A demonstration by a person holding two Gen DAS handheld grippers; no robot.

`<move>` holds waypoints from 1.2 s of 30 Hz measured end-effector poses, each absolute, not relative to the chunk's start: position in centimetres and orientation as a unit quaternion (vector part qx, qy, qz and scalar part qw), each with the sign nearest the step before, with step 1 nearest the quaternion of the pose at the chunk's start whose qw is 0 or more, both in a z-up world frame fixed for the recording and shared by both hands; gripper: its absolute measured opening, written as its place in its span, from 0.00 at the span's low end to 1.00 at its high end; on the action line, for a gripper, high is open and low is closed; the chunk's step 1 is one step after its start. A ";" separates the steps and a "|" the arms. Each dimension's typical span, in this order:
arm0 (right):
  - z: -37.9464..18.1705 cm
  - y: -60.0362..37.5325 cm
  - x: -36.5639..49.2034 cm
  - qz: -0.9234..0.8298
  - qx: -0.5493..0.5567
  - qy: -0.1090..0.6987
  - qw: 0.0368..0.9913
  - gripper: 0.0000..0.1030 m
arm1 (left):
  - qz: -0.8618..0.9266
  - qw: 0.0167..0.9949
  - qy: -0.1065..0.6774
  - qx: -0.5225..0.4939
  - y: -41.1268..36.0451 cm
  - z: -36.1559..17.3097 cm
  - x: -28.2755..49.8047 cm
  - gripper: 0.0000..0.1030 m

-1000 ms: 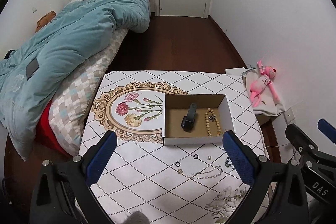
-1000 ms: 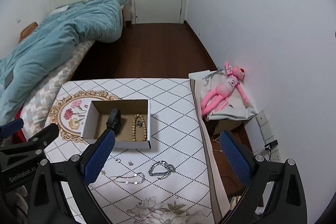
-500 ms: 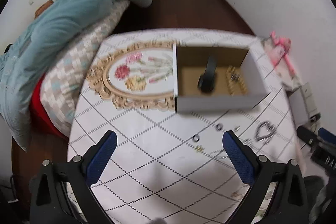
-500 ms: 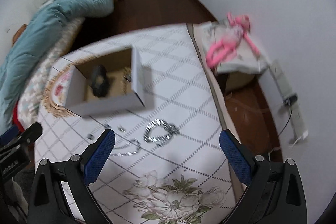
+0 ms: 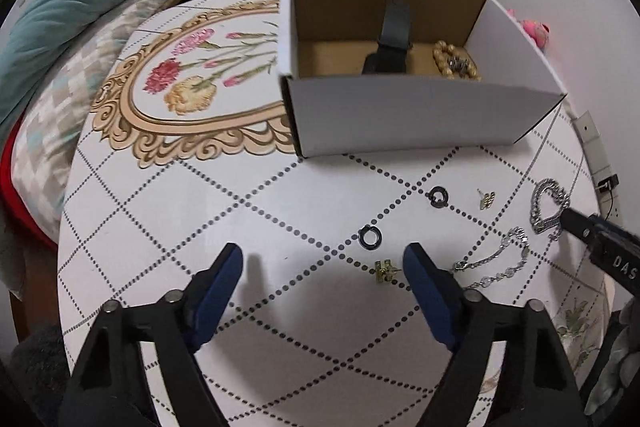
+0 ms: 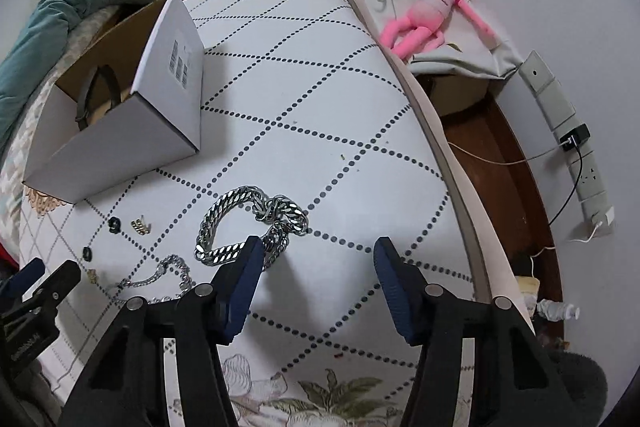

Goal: Organize jewelry
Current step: 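Grasp a black ring with the left tool while the right tool grasps the thick silver bracelet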

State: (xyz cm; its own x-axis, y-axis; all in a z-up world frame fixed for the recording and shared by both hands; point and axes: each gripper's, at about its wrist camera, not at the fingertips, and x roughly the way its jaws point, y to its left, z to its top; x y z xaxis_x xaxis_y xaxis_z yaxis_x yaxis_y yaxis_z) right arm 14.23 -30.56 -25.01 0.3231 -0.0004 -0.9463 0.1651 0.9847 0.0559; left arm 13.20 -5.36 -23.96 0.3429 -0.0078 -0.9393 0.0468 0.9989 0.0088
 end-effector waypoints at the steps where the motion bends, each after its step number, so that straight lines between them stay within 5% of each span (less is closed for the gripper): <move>1: -25.0 -30.4 14.3 -0.052 0.069 0.577 0.812 0.58 | -0.018 0.819 0.573 0.019 -5.5 -24.2 13.2 0.73; 12: -25.0 -30.3 14.8 -0.056 0.071 0.572 0.815 0.58 | -0.038 0.830 0.556 0.026 -6.7 -23.9 13.3 0.10; 32: -25.0 -29.4 14.9 -0.040 0.051 0.559 0.827 0.57 | -0.029 0.829 0.558 0.002 -4.3 -24.0 11.1 0.10; 33: -25.1 -28.9 15.0 -0.043 0.032 0.557 0.829 0.50 | -0.029 0.829 0.558 0.000 -4.3 -24.0 11.0 0.10; 34: -24.9 -28.4 14.9 -0.035 0.022 0.550 0.834 0.30 | -0.028 0.830 0.558 -0.002 -4.2 -23.9 11.0 0.10; 36: -24.8 -28.0 14.8 -0.033 0.016 0.548 0.835 0.09 | -0.026 0.830 0.558 -0.005 -3.9 -23.9 11.0 0.10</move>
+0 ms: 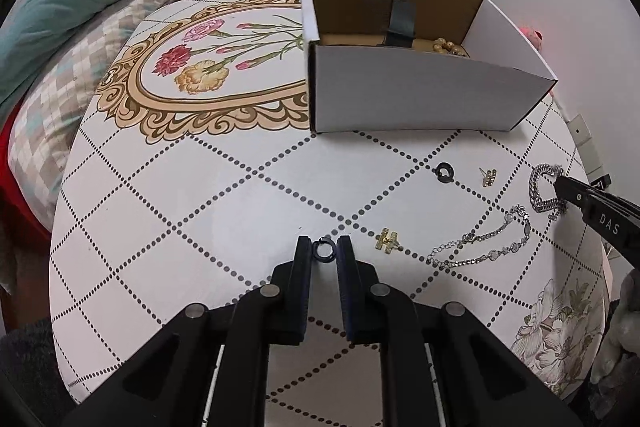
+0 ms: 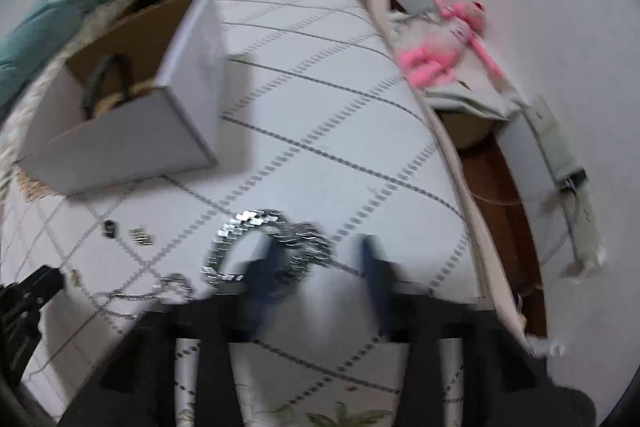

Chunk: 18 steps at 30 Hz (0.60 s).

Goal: Organize jewelry
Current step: 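Grasp a black ring with the left tool while the right tool grasps the thick silver bracelet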

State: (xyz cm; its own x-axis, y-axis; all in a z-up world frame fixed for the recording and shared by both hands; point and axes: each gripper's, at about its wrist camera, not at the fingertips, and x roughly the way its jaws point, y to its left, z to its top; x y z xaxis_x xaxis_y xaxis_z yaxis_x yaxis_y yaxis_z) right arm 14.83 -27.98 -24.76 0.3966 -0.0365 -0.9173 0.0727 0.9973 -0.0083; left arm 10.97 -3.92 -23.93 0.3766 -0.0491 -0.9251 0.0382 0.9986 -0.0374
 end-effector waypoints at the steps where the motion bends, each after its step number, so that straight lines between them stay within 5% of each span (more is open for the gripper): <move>1: -24.7 -27.9 14.8 -0.029 0.019 0.549 0.835 0.09 | -0.026 0.830 0.558 -0.007 -3.8 -23.9 11.0 0.10; 18: -15.6 -27.4 13.4 0.062 0.088 0.512 0.852 0.08 | -0.086 0.853 0.512 -0.056 -4.1 -15.5 11.0 0.10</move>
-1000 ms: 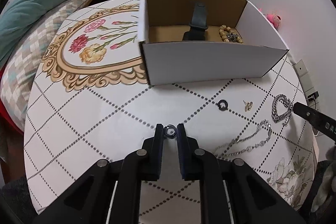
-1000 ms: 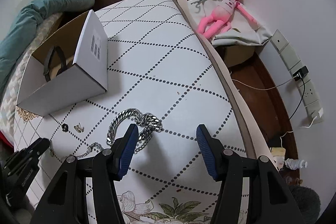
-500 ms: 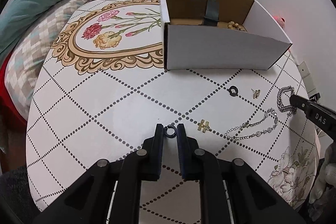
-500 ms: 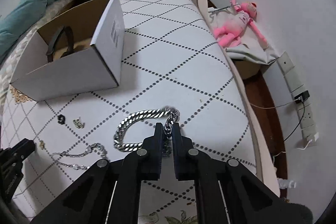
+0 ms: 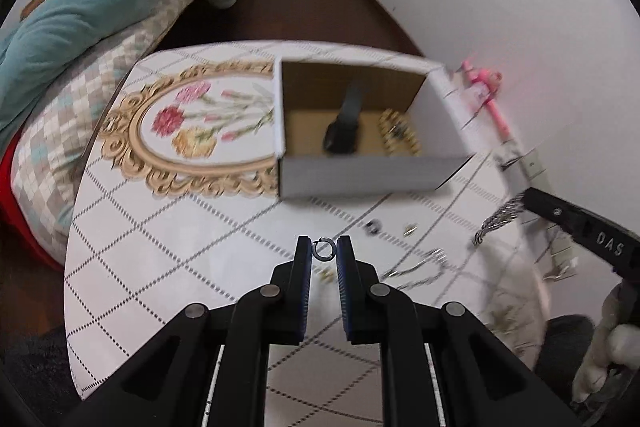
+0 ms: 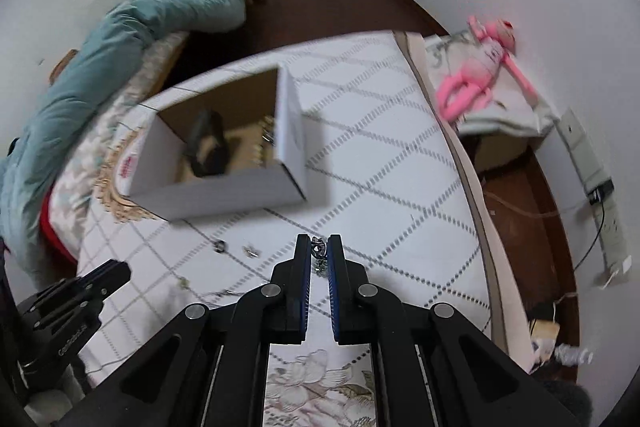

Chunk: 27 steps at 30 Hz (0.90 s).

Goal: Organize jewelry
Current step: 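Grasp a black ring with the left tool while the right tool grasps the thick silver bracelet, then lower both held items into the white box and open both tools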

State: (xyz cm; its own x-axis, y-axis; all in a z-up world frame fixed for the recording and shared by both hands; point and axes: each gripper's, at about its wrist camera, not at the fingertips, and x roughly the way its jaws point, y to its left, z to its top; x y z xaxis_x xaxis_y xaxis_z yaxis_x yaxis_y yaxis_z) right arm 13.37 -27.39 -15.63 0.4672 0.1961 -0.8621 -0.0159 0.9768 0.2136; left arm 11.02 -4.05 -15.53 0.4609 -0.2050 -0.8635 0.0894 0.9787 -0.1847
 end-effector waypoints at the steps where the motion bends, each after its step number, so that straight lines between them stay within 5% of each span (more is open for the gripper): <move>1: -14.7 -27.1 13.6 0.069 0.085 0.507 0.855 0.08 | -0.092 0.854 0.509 -0.060 -4.2 -14.9 11.4 0.10; 11: -7.4 -23.6 18.6 0.127 0.074 0.466 0.873 0.08 | -0.116 0.860 0.494 -0.054 -4.5 -11.1 18.3 0.10; 27: -15.1 -18.8 29.1 0.163 0.088 0.570 0.800 0.09 | -0.071 0.812 0.576 -0.067 -2.5 -15.8 27.8 0.16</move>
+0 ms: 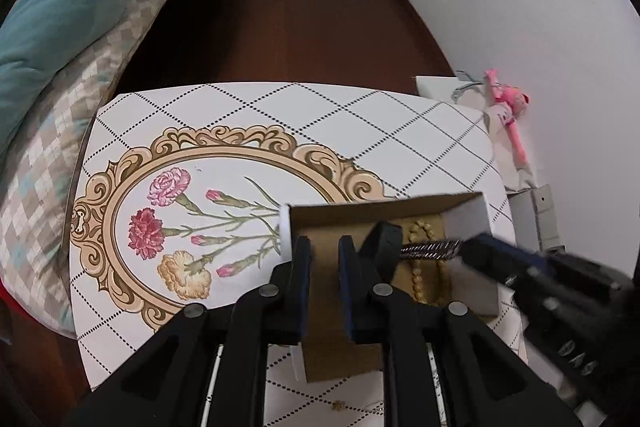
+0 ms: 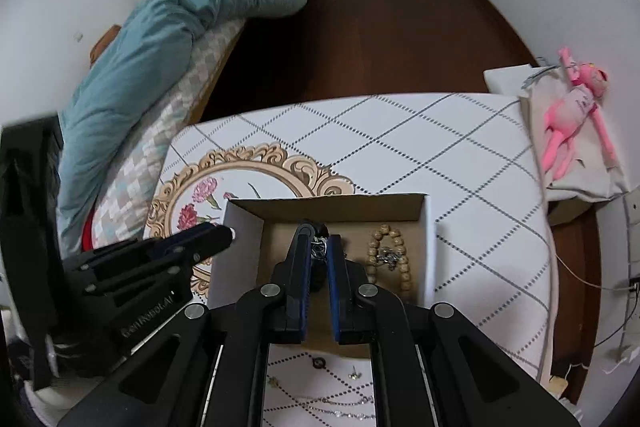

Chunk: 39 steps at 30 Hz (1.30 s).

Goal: Organize jewelry
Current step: 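Lower both held items into the white box and open both tools, then move both tools back toward the silver chain and gold earrings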

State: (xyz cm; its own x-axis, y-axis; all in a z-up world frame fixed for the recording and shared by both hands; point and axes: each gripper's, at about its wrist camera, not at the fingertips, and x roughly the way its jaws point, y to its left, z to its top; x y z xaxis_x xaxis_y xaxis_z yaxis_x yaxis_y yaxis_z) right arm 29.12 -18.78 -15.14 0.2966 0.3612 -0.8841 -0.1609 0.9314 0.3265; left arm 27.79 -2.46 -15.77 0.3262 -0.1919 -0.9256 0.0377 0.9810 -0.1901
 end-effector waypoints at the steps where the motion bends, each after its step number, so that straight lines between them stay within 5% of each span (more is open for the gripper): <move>1: -15.7 -18.7 29.5 0.160 0.088 0.580 0.794 0.09 | -0.067 0.813 0.574 -0.065 -2.4 -15.7 27.9 0.19; 3: -16.3 -18.6 29.8 0.156 0.089 0.589 0.788 0.09 | -0.059 0.819 0.567 -0.060 -2.3 -15.3 28.0 0.49; 5: -16.5 -18.8 29.7 0.146 0.085 0.591 0.789 0.11 | -0.048 0.827 0.557 -0.055 -2.1 -14.9 27.8 0.65; 10: -15.7 -19.8 28.3 0.113 0.054 0.573 0.810 0.42 | -0.013 0.836 0.548 -0.024 -1.7 -15.0 26.8 0.69; 12: -15.3 -20.2 27.4 0.089 0.028 0.563 0.821 0.53 | -0.002 0.842 0.539 -0.019 -1.4 -15.1 25.9 0.83; 17: -15.3 -21.5 24.8 0.028 -0.034 0.539 0.841 0.83 | 0.016 0.850 0.526 -0.014 -1.1 -16.0 23.2 0.97; 19: -15.8 -21.9 24.0 0.015 -0.048 0.538 0.841 0.96 | 0.022 0.854 0.520 -0.010 -1.2 -16.5 22.1 0.99; 24: -17.2 -22.4 22.5 0.002 -0.062 0.542 0.838 1.00 | 0.025 0.857 0.515 -0.009 -1.8 -17.1 20.3 0.99; 39: -12.7 -23.0 17.3 -0.010 -0.052 0.481 0.875 1.00 | 0.036 0.885 0.464 -0.021 -2.2 -12.6 15.0 0.99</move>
State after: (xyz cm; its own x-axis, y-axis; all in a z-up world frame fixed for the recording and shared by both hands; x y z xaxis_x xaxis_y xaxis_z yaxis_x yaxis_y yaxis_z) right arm 17.31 -23.03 -12.67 0.5365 -0.0684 -0.8411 -0.0323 0.9943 -0.1015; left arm 14.97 -2.24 -12.62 0.5665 0.0442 -0.8229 -0.0830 0.9965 -0.0036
